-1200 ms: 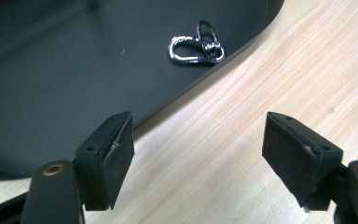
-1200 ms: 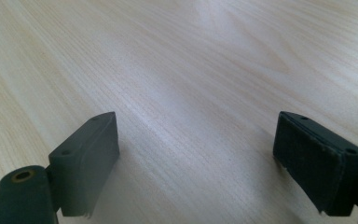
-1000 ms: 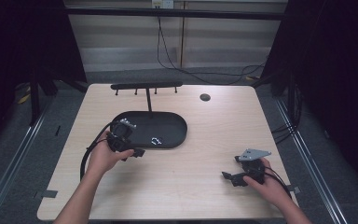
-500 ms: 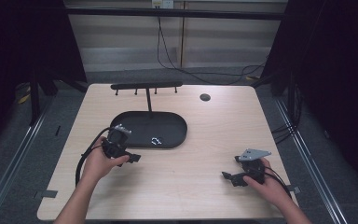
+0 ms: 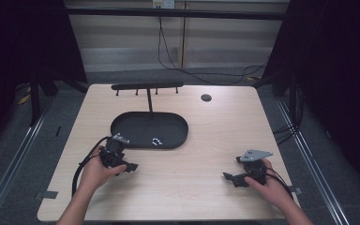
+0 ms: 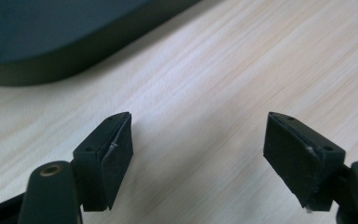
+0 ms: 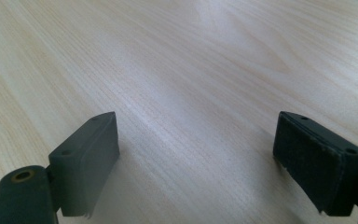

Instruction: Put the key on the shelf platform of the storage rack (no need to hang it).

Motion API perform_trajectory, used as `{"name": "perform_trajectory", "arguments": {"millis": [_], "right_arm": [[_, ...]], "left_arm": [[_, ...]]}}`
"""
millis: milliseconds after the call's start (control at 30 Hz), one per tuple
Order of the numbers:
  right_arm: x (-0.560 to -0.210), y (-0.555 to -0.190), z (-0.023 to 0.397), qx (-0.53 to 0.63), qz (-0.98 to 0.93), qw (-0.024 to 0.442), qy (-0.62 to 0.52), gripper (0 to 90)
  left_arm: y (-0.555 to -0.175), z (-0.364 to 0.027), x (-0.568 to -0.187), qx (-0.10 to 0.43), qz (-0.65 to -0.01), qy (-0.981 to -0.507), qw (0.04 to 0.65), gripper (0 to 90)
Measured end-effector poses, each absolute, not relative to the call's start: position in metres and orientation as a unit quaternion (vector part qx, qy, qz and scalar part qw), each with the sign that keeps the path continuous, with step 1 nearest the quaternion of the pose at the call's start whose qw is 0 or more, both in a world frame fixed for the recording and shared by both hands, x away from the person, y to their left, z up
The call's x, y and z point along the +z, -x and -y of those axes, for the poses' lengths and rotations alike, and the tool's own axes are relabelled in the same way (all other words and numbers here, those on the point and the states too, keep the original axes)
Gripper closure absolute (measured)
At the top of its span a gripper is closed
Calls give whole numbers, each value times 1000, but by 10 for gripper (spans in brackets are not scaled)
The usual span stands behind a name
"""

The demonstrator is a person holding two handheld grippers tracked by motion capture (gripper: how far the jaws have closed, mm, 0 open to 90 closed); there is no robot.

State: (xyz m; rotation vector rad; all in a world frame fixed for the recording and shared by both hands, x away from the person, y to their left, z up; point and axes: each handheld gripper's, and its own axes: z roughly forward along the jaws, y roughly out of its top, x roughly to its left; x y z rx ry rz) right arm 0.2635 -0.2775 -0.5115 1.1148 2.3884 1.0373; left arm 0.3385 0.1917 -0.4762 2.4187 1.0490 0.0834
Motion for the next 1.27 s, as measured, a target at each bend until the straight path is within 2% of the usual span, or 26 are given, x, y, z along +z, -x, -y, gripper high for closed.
{"name": "perform_trajectory", "arguments": {"millis": [300,733,1000,1267], "right_arm": [[-512,-263,278,362,-833,154,-389,138],[-512,-263,278,362,-833,154,-389,138],[-512,-263,278,362,-833,154,-389,138],[-512,-263,278,362,-833,154,-389,138]], "left_arm": [[-331,-200,-482,46,-374,-892,251,240],[-318,-201,-489,86,-337,-900,263,164],[-312,-206,-495,97,-335,-888,301,150],[-311,-207,-496,99,-330,-887,306,147]]}}
